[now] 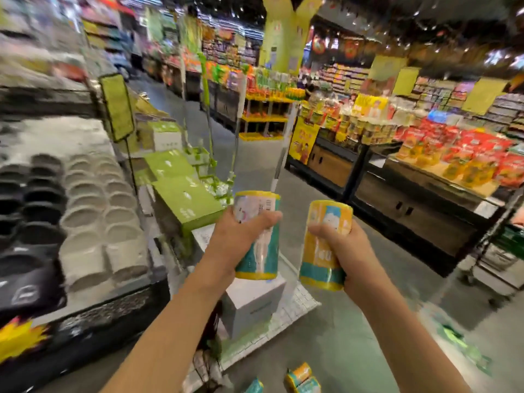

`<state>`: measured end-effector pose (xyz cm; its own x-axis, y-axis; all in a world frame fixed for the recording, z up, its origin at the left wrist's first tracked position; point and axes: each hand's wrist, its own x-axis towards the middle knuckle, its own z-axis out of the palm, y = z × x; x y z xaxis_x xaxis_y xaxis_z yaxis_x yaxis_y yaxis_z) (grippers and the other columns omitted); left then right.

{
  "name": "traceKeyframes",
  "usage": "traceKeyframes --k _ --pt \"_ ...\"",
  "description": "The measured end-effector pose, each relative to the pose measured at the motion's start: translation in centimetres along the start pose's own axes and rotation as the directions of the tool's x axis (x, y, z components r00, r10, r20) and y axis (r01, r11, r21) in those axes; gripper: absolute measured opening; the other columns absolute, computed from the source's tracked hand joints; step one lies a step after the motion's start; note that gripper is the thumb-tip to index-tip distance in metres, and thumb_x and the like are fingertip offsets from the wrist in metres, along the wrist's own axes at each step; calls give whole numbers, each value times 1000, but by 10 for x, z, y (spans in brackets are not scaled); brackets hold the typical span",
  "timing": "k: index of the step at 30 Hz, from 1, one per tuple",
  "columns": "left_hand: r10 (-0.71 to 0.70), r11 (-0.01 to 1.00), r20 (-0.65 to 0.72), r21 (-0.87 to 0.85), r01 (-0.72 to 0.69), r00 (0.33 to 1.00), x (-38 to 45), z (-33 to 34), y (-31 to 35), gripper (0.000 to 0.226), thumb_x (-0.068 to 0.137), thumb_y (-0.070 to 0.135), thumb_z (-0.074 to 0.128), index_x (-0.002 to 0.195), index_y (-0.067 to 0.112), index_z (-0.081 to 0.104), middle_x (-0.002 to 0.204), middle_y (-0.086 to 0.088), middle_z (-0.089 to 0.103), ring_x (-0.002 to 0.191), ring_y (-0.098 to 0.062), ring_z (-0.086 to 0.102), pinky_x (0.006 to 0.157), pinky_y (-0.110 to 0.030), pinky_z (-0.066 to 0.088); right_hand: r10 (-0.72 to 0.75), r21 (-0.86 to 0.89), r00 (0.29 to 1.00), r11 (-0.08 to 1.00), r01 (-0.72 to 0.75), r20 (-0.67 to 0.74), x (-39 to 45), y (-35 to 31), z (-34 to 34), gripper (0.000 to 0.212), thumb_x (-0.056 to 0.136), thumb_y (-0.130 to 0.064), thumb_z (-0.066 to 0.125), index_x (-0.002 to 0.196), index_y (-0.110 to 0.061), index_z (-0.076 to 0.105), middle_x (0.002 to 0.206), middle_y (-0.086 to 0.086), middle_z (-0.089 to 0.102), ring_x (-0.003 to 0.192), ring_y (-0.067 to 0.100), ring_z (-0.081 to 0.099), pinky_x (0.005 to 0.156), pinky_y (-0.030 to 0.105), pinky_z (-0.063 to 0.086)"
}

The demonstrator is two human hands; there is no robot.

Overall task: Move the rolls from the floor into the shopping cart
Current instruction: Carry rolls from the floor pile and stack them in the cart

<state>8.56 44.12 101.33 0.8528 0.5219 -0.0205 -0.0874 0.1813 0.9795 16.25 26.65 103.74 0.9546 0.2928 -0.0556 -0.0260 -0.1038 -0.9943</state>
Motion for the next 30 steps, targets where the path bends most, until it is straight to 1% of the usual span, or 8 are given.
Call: traceKeyframes --k 3,6,10,13,18,24,27,30 --pt "60 998 -194 12 -59 979 -39 -37 14 61 58 46 91 110 20 72 105 -8 77 96 -29 74 88 -54 59 -63 12 970 998 62 235 -6 -7 33 14 88 -13 74 96 -20 65 82 6 72 66 17 70 63 38 61" --pt "103 994 -437 64 -84 893 -92 -84 28 74 52 59 93 114 27 69 106 10 76 100 -11 72 92 -43 59 -87 45 865 996 74 494 -26 -16 84 15 86 -10 73 96 -20 68 85 10 74 67 20 71 73 48 60" --pt "120 993 -708 87 -83 696 -183 -142 48 98 48 63 91 131 21 60 127 1 68 115 -20 66 98 -47 55 -110 81 677 994 74 728 -83 -22 166 48 66 -24 86 110 -17 67 101 22 72 81 32 72 79 62 60" --pt "130 990 -847 80 -119 515 -255 -179 55 61 64 39 93 115 21 66 108 -1 76 98 -21 73 91 -46 59 -98 73 528 995 67 844 -144 -18 225 50 70 -24 88 113 -18 63 99 12 75 84 31 75 72 53 63" --pt "190 975 -936 146 -165 297 -365 -230 61 39 74 25 88 108 20 70 93 0 79 81 -18 76 70 -36 64 -82 62 303 995 76 949 -250 -9 306 49 73 -20 87 114 -17 62 104 12 75 89 30 74 81 54 61" --pt "185 971 -980 172 -167 69 -487 -308 59 61 65 44 91 117 24 68 103 0 77 89 -21 76 79 -45 62 -64 52 100 992 113 993 -385 -6 393 54 68 -26 90 112 -19 61 101 9 74 87 27 74 81 53 62" --pt "182 972 -983 182 -149 -16 -548 -342 58 41 74 36 87 110 23 71 96 2 78 84 -18 76 67 -33 60 -52 55 -27 993 101 998 -458 -4 430 41 76 -19 86 108 -21 61 97 5 74 82 22 73 73 42 61" --pt "150 975 -983 165 -148 -106 -604 -374 53 32 77 33 85 104 23 73 92 1 79 85 -21 76 78 -42 62 -22 34 -127 995 97 992 -524 7 465 46 78 -17 85 117 -17 62 103 6 75 81 19 75 65 34 59"
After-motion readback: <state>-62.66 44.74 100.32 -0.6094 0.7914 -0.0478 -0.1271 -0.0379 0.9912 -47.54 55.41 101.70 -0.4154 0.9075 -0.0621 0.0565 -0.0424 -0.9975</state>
